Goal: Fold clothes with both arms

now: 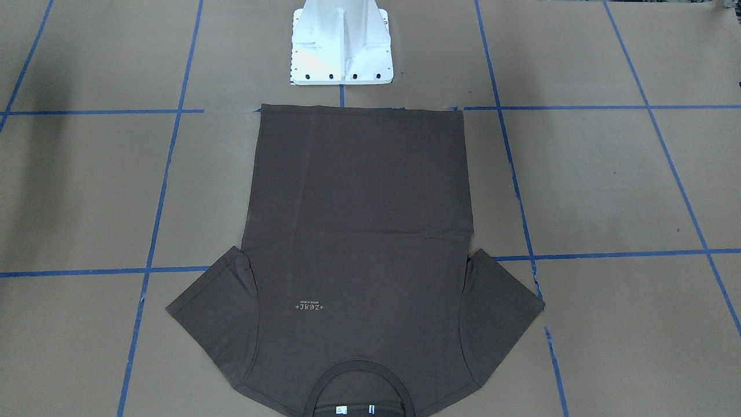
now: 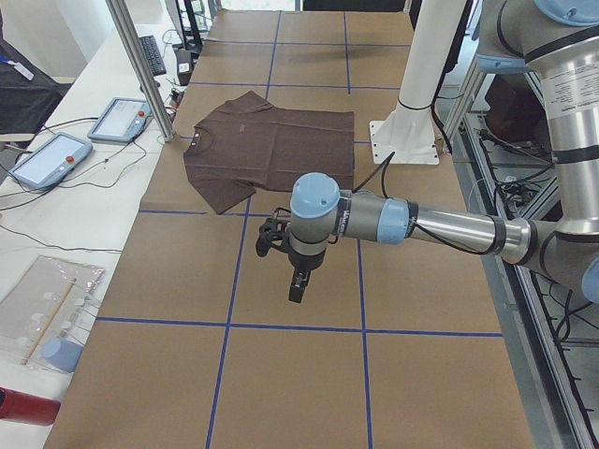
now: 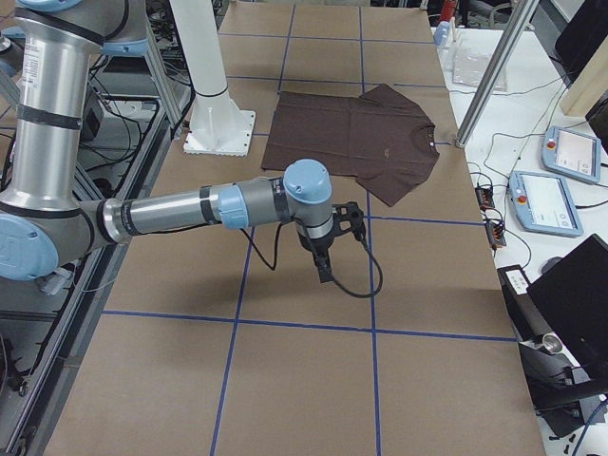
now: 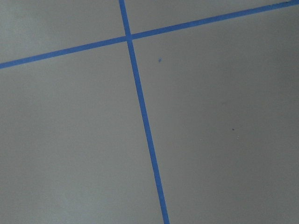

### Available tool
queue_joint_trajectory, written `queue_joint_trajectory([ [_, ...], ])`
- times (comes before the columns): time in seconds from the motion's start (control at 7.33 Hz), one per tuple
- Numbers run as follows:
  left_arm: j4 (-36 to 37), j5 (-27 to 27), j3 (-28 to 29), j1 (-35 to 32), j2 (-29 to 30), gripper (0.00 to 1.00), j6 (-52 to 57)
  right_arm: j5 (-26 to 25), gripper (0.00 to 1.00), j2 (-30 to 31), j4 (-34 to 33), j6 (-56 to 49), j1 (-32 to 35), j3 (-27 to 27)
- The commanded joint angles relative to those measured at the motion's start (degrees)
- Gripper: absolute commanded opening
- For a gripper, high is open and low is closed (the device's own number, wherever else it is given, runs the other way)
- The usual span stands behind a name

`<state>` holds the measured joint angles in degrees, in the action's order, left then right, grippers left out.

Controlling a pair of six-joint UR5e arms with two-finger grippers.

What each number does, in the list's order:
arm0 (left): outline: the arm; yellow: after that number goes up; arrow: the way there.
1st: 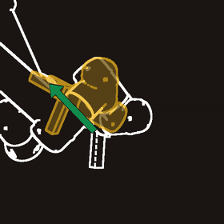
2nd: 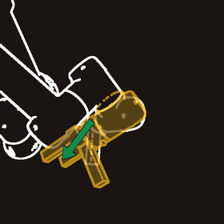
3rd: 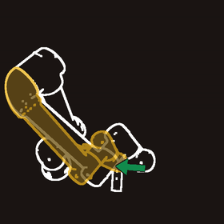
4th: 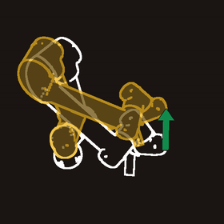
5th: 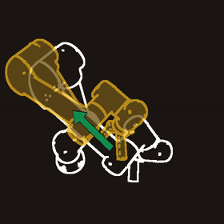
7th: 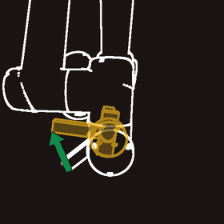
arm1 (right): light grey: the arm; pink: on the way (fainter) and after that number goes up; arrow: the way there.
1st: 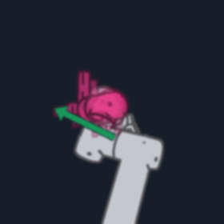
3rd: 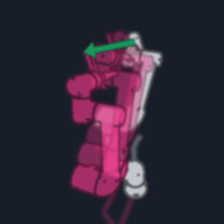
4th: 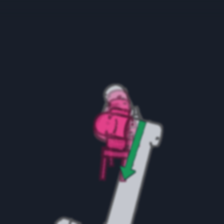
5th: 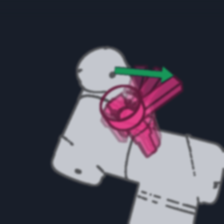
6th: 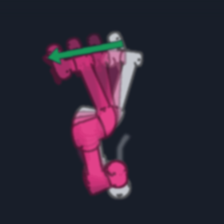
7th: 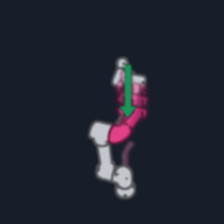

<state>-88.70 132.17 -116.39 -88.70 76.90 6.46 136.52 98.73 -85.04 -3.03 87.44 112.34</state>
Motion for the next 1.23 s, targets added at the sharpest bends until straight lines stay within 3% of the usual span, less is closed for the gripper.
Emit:
queue_joint_trajectory([
  [0.0, -4.16, -0.51, 0.54, -0.06, 9.81, 1.00, 0.30, 1.46, 1.00, -7.38, 5.14, -0.04, -0.07, -8.32],
  [0.14, -10.81, -0.25, 0.81, -0.15, 9.24, 1.00, -0.13, 4.60, 1.00, -9.32, 6.63, 0.48, -0.07, -10.63],
  [0.27, -12.10, -0.07, 0.55, -0.15, 9.06, 1.00, -0.22, 6.20, 1.00, -12.91, 8.04, 0.74, -0.16, -13.00],
  [0.55, -12.37, 0.11, 0.55, -0.07, 9.06, 1.00, -0.22, 4.65, 1.00, -20.72, 8.84, 18.12, -7.51, -14.43],
  [0.82, -12.37, 0.11, 0.55, -0.07, 9.06, 1.00, -0.22, -4.20, 1.00, -26.02, 14.78, 32.85, -16.11, -16.53],
  [1.09, -12.37, 0.11, 0.55, -0.07, 9.06, 1.00, -0.22, -13.07, 0.98, -31.91, 30.82, 48.93, -24.64, -27.29],
])
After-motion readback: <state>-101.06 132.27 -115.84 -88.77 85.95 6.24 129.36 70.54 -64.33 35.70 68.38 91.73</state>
